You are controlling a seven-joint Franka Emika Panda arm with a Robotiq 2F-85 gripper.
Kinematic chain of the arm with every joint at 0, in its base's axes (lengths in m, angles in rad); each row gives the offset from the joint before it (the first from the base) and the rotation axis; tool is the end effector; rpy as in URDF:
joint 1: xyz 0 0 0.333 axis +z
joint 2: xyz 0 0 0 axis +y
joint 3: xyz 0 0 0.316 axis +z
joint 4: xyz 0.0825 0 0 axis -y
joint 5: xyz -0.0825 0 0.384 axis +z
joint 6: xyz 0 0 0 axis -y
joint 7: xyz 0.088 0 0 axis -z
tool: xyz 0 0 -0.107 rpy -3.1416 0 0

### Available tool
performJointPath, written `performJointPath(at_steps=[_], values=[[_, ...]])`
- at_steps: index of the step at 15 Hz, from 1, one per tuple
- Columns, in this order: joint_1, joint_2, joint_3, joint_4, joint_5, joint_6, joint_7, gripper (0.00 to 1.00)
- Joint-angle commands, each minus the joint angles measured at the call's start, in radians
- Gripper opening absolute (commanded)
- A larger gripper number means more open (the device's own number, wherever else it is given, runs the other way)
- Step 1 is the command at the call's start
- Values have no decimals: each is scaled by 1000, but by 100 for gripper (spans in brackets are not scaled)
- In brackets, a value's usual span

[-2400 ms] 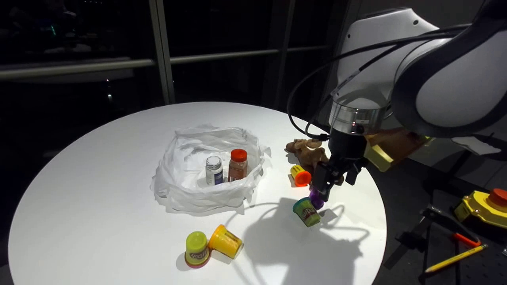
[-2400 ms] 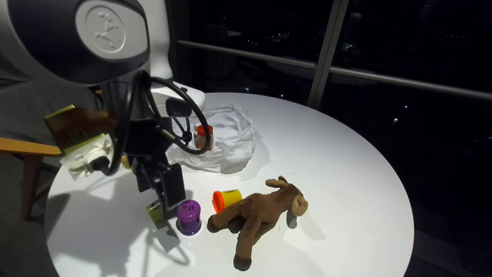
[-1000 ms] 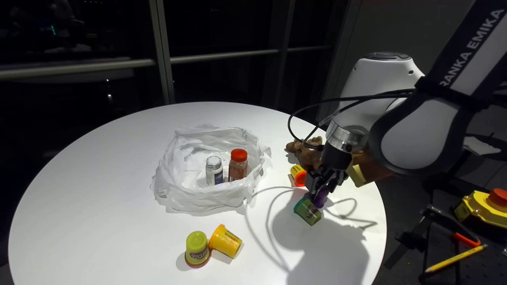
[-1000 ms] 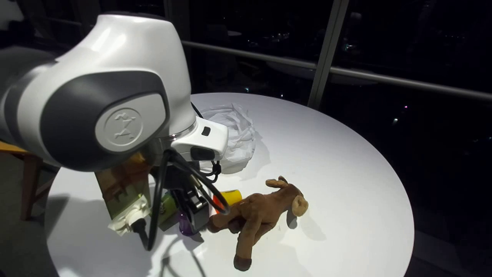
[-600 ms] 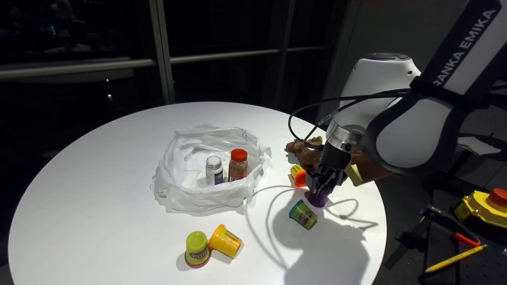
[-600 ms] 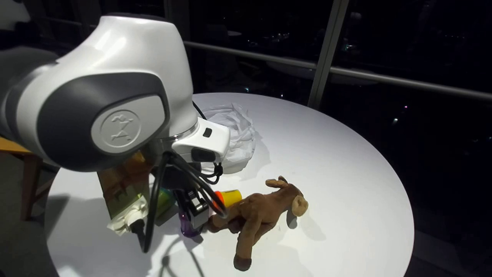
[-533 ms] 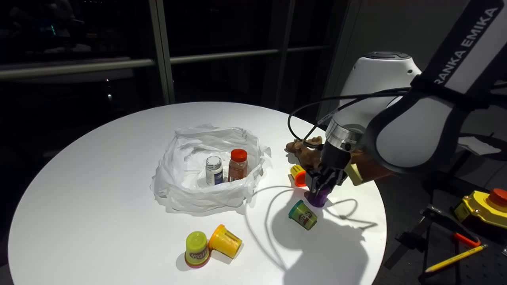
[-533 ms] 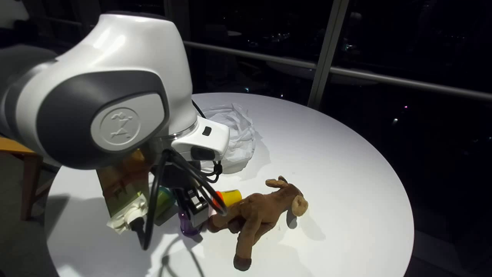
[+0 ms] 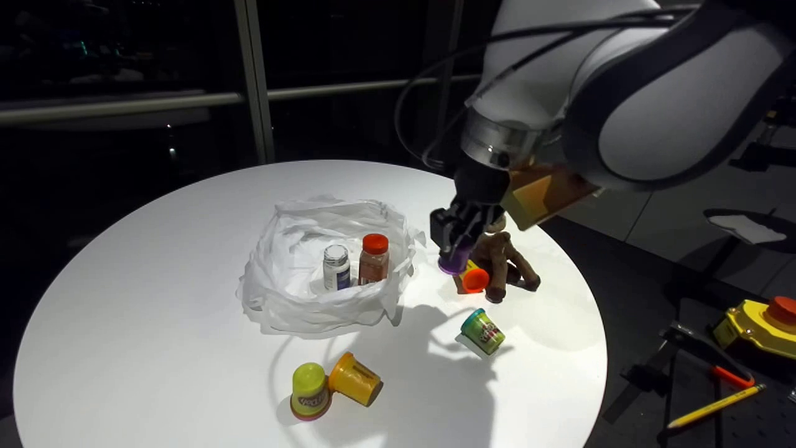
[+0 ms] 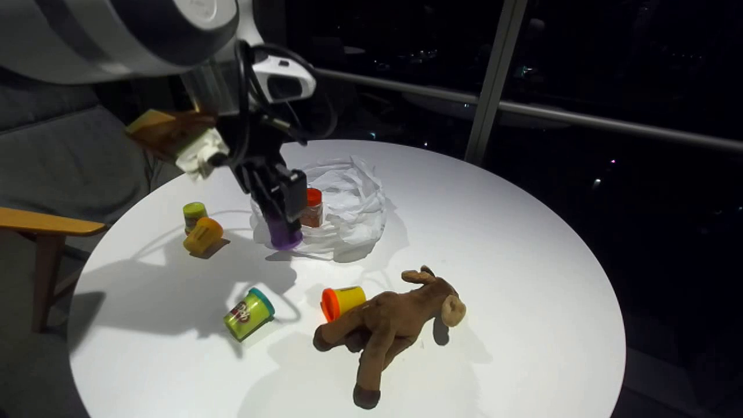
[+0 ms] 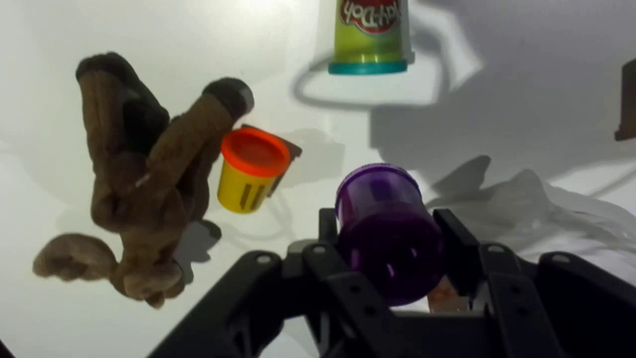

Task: Put the objects in the plastic

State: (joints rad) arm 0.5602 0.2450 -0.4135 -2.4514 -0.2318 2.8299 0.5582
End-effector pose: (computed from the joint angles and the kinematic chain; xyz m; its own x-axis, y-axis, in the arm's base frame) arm 0.4927 0.0794 0.2229 0.9651 -0.1618 0.2059 -0.1861 -0.9770 0.1042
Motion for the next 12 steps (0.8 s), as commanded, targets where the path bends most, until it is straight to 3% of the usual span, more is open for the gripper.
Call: performJointPath(at_steps=[1,4,7,12], values=[[-46,7,78,181,-159,-112,103,26],[-108,73,162,340,-215,-154,140,26],[-162,167,223,474,-197,-180,114,26],[-221,346,220,630,-175,-171,84,26]])
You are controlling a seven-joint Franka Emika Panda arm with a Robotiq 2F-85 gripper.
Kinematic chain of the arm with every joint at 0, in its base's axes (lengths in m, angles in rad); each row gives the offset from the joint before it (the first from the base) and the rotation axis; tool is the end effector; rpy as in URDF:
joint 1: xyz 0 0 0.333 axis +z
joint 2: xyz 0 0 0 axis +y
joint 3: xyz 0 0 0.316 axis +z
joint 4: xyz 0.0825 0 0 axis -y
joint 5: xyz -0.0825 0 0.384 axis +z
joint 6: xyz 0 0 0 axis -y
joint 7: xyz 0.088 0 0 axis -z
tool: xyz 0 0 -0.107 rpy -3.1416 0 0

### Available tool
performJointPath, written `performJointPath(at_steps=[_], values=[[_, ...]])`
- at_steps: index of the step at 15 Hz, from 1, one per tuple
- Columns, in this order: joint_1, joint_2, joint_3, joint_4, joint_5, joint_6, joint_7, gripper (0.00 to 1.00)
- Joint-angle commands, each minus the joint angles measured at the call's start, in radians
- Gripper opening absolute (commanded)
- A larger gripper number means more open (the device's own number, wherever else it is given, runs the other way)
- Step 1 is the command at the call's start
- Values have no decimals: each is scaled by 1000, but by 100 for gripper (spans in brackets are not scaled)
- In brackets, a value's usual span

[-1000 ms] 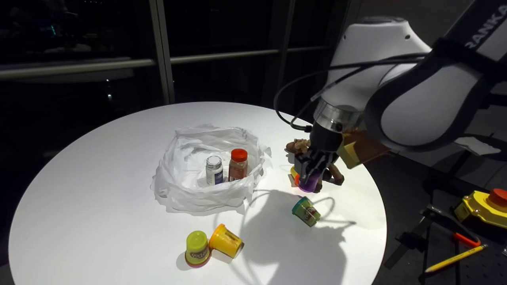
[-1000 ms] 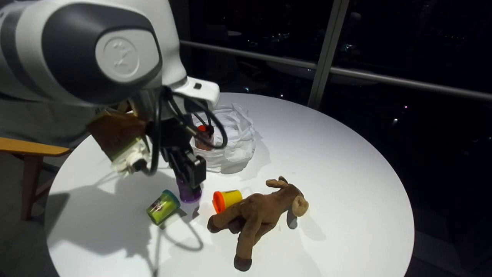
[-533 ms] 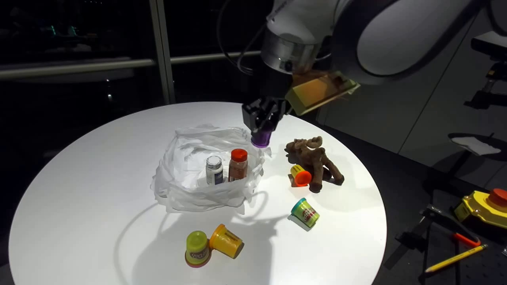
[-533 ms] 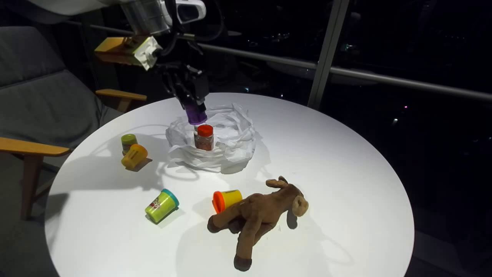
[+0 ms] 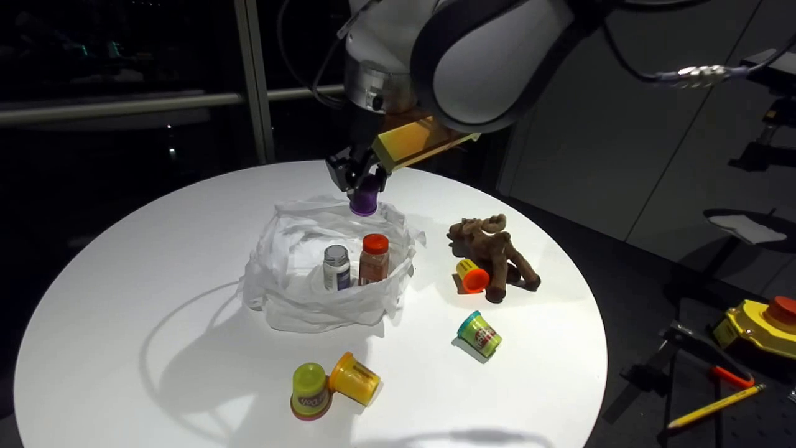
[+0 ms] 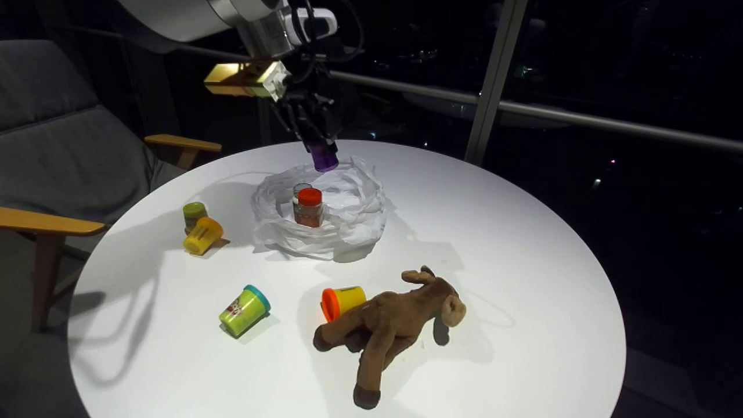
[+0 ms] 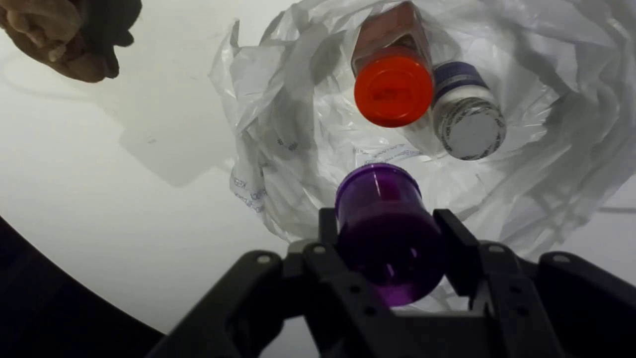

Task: Put the objects in the plastic

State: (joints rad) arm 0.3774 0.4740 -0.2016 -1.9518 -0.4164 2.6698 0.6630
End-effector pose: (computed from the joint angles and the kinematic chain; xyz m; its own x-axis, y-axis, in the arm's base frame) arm 0.6283 0.1313 0.2611 0.9359 -0.0660 0.3460 -0.1332 -0.9756 0.1744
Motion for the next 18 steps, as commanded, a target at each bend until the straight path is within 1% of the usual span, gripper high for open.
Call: performJointPath(at_steps=[1,2,5,7,11,13,14,15,17,18], values=[[-49,148,9,154,19,-11,-30,26],[-56,177,7,178,26,-15,-36,26],[-101,234,43,228,91,-27,-110,26],[-130,246,81,235,154,-28,-187,26],[-149,275,103,257,226,-50,-268,26],[-152,290,104,265,247,-60,-283,26],[-153,295,105,269,254,-64,-288,76],[-154,296,105,269,259,-66,-293,76],[-153,288,103,264,270,-55,-293,89],[-149,276,99,254,271,-45,-289,98]])
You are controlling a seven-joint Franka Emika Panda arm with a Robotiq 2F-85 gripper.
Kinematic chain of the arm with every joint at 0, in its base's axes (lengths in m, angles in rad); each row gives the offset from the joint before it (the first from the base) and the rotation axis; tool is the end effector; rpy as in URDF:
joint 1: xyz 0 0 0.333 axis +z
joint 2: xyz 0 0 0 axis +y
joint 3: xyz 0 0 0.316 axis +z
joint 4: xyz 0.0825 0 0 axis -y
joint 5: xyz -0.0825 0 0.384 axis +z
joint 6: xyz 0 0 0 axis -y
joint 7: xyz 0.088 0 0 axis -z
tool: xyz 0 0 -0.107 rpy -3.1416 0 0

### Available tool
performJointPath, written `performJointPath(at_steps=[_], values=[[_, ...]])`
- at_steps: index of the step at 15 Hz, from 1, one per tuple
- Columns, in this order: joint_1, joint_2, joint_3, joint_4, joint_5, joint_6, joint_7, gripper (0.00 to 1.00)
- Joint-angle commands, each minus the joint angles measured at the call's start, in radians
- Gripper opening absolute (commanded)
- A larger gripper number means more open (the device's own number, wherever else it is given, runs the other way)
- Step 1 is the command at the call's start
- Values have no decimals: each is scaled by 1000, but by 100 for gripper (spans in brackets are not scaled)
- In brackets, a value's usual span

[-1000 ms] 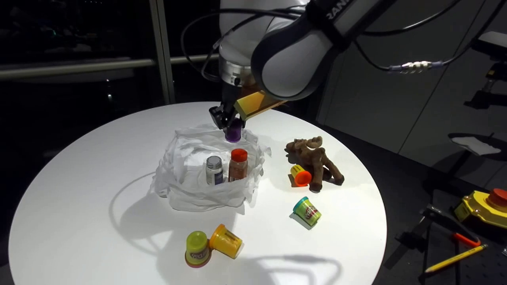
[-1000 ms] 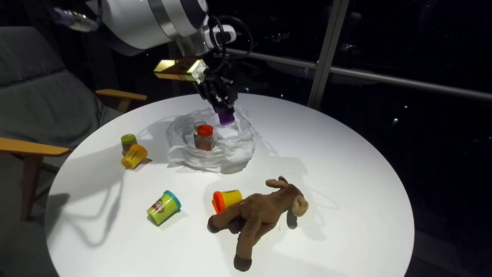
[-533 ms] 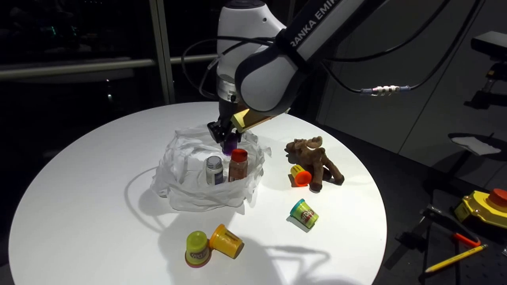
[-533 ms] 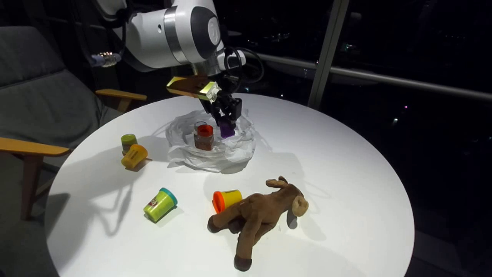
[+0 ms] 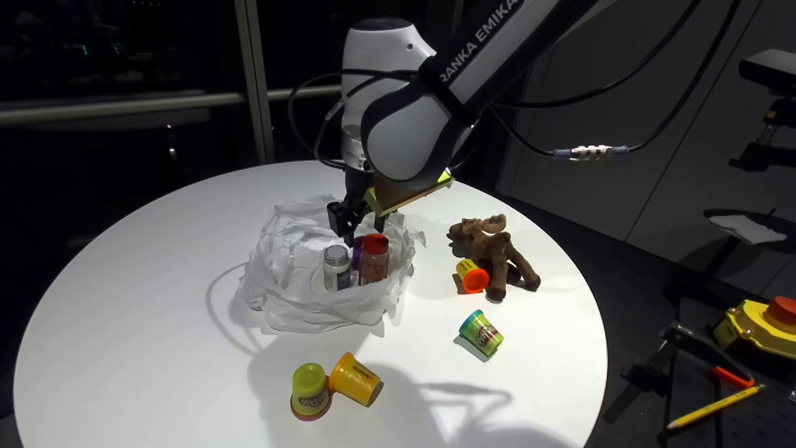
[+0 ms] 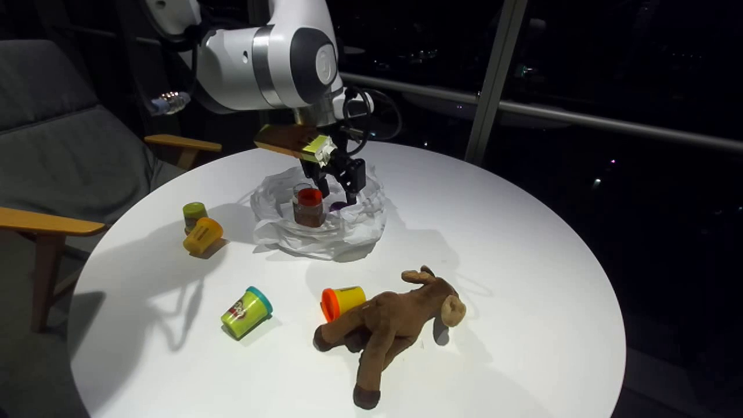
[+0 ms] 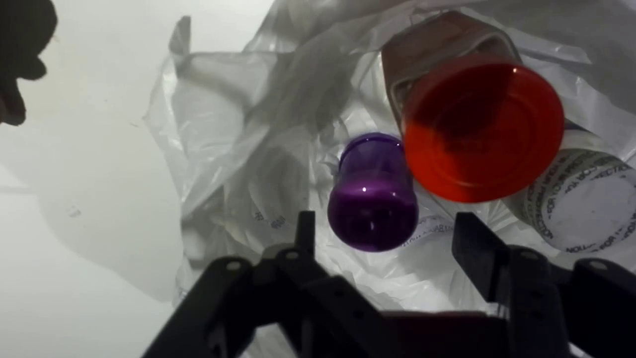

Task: Put the objects in the plastic

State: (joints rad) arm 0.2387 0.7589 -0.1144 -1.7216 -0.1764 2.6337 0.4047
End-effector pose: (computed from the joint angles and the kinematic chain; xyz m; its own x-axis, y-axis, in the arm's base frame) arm 0.6749 0.0967 0.1629 0.9770 -0.0816 0.1970 -0.1061 -0.9874 0.1171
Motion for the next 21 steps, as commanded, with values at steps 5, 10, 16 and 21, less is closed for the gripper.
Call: performJointPath(at_steps=[5,10,16,21], values=[[24,-141,-11,-81,15,15,10,100],[85,-380,-39,-330,-53,32,64,100],[65,-636,28,-668,-118,17,69,100],[-13,-715,110,-899,-24,6,-37,100]])
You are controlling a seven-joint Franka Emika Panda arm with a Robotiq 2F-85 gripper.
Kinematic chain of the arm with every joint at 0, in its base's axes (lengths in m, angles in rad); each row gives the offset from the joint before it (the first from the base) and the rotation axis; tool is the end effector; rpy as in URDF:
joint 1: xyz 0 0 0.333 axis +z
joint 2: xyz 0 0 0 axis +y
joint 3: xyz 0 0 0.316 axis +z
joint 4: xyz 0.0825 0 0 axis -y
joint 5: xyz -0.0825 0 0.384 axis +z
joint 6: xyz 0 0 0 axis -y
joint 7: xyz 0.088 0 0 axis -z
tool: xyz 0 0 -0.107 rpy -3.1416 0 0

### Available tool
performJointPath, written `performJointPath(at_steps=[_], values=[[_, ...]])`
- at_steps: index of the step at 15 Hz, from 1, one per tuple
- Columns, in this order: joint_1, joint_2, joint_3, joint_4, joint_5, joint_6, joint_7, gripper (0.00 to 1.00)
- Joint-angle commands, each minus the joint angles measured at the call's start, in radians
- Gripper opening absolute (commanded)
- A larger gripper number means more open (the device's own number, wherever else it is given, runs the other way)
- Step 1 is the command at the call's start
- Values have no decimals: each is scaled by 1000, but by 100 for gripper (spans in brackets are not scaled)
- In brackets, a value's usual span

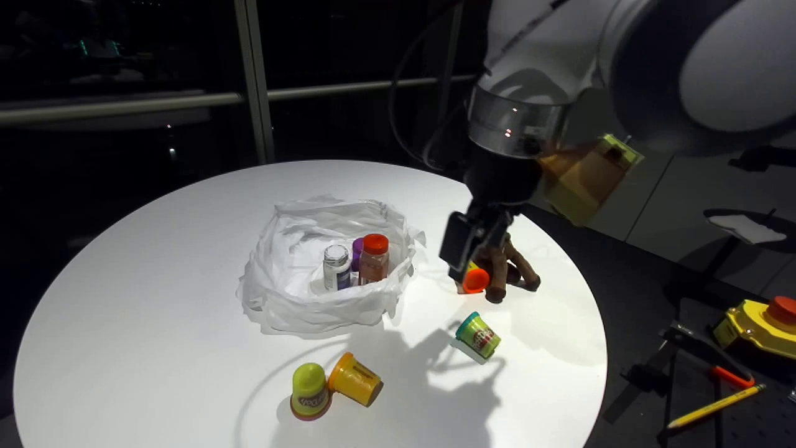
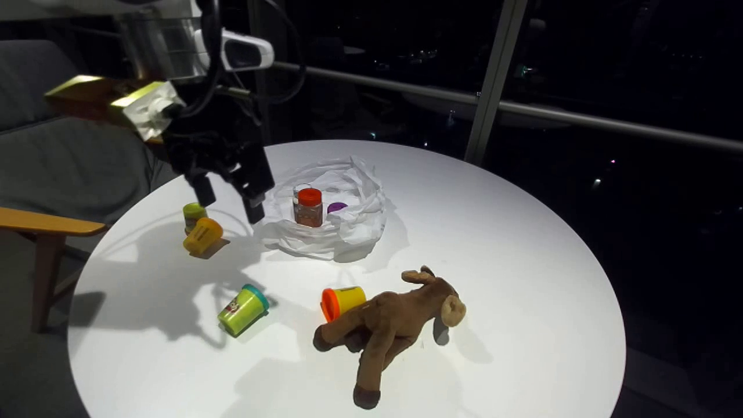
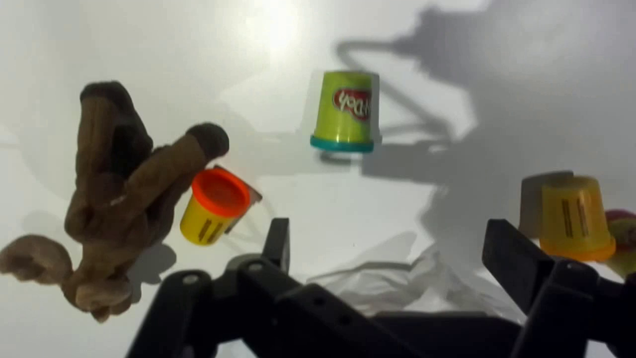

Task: Put the objects in the plastic

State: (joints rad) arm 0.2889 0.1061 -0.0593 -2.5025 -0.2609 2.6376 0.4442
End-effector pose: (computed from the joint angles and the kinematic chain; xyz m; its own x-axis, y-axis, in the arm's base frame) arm 0.4582 0.1134 0.2449 0.9974 0.0170 0.0704 0.0085 -0.9929 0.1184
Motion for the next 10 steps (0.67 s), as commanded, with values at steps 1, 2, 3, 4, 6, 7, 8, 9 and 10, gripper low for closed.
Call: performJointPath(at_steps=[1,2,3,4,6,7,8,9,10], values=[[-78,-49,64,-135,78,2,-99,100],[-94,-21,71,-142,95,21,-131,100],[-107,4,72,-145,89,42,-151,100],[-118,34,75,-141,90,59,-183,100],[-136,88,78,-125,91,100,-237,100],[-143,116,79,-118,93,120,-264,100],[-148,146,80,-107,90,141,-287,100],[-156,170,91,-102,107,159,-326,100],[-161,199,100,-92,115,175,-355,100]])
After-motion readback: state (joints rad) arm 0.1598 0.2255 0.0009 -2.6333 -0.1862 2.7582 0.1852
